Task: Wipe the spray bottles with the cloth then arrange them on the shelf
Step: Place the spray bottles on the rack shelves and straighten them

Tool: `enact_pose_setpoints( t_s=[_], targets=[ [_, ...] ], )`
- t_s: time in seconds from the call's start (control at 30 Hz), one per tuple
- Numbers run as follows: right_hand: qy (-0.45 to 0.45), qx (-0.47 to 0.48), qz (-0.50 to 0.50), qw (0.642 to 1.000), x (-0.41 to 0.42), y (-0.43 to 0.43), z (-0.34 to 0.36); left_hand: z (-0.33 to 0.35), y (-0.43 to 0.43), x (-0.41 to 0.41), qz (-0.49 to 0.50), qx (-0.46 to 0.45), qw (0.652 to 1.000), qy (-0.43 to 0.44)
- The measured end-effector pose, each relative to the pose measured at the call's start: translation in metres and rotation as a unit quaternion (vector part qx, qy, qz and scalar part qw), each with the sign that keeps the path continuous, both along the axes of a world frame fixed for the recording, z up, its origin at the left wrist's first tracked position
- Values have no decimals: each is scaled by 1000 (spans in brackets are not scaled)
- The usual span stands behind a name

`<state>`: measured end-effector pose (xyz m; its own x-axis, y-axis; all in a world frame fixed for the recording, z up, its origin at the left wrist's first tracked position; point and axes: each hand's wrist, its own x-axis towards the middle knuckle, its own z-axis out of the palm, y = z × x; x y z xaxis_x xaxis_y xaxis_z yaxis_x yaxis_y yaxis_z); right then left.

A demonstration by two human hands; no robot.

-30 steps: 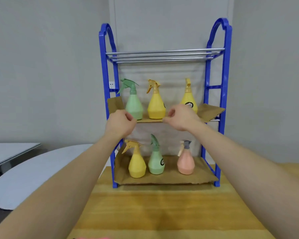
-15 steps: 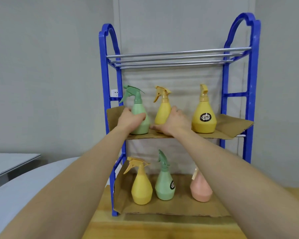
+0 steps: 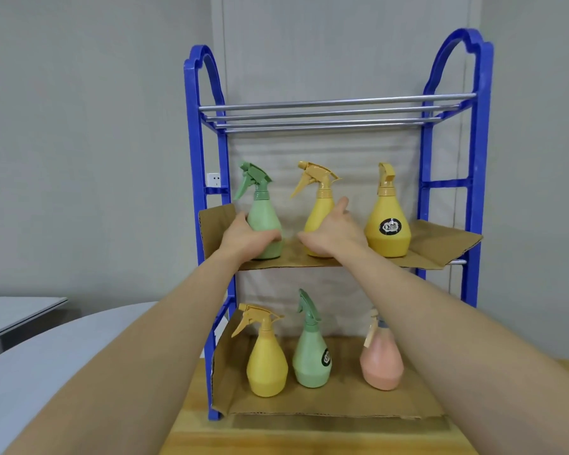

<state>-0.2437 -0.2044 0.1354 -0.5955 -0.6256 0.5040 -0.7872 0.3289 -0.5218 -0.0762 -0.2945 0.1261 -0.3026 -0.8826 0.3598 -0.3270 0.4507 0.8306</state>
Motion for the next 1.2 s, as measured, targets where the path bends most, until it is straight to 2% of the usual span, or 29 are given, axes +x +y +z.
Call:
enact_pose_setpoints(
  t_s=[0.17, 0.37, 0.5, 0.7, 0.8, 1.2],
  targets=[
    [40, -38, -55, 997, 5, -5, -8, -1, -4, -3, 26, 8, 1000, 8],
    [-15, -4, -33, 999, -2, -7, -4, -1, -6, -7, 58, -5, 998, -9],
    [4, -42, -65, 997, 0, -9, -12, -3, -6, -13, 86, -32, 996, -19],
    [-44, 21, -27, 998, -11, -3, -2, -4, -4, -21, 111, -29, 992, -49],
    [-82, 23, -15, 996, -16, -4, -1, -5, -3, -28, 119, -21, 992, -44],
    [-73, 37, -12, 997, -24, -12, -6, -4, -5, -34, 137, -4, 989, -53]
  ],
)
